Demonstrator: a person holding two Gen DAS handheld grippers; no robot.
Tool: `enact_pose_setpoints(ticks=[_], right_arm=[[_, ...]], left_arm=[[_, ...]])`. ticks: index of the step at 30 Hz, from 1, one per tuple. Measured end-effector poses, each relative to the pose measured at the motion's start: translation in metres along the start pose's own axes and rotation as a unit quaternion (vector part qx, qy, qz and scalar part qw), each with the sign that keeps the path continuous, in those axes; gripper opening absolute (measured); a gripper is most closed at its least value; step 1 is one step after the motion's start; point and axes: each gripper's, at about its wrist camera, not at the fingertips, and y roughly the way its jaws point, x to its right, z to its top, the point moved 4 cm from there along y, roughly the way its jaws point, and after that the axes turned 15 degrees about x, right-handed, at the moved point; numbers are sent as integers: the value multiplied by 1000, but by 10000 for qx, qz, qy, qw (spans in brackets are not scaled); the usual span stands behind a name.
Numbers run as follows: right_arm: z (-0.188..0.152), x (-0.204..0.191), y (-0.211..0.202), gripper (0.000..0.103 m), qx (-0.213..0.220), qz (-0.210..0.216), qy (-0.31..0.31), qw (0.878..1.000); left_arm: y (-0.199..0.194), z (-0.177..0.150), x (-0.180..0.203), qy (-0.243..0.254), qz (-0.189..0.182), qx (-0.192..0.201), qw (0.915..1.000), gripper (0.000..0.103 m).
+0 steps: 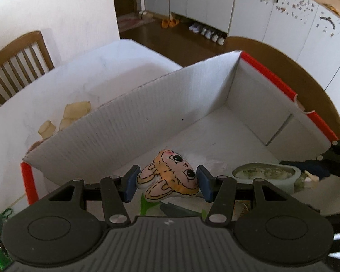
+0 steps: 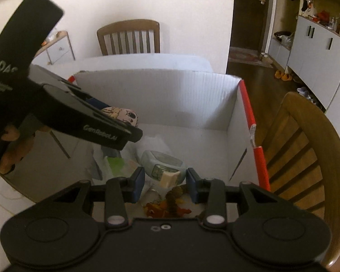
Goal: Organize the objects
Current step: 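Open right gripper dropping tape roller while left gripper releases rabbit toy into box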
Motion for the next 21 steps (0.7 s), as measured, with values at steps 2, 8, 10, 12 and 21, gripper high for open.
enact_pose_setpoints(ticks=[2, 8, 10, 12, 21], right_arm=[[-2, -1, 3, 38, -66, 19, -55, 10000], [-7, -3, 13, 38, -303, 65, -168, 9994], [-9, -3, 14, 38, -376, 85, -176, 9991], [-9, -2, 16, 38, -431, 93, -179, 9989], [-10, 2, 17, 39, -553, 83, -46, 9984]], left_arm=[[5, -1, 0, -28, 9, -90, 10000, 54], [16, -6, 0, -58, 24, -376, 9993, 54], [19, -8, 2, -25, 20, -467, 9989, 54], [21, -9, 3, -2, -18, -554, 9985, 55], [19, -11, 8, 40, -90, -639, 9979, 63]])
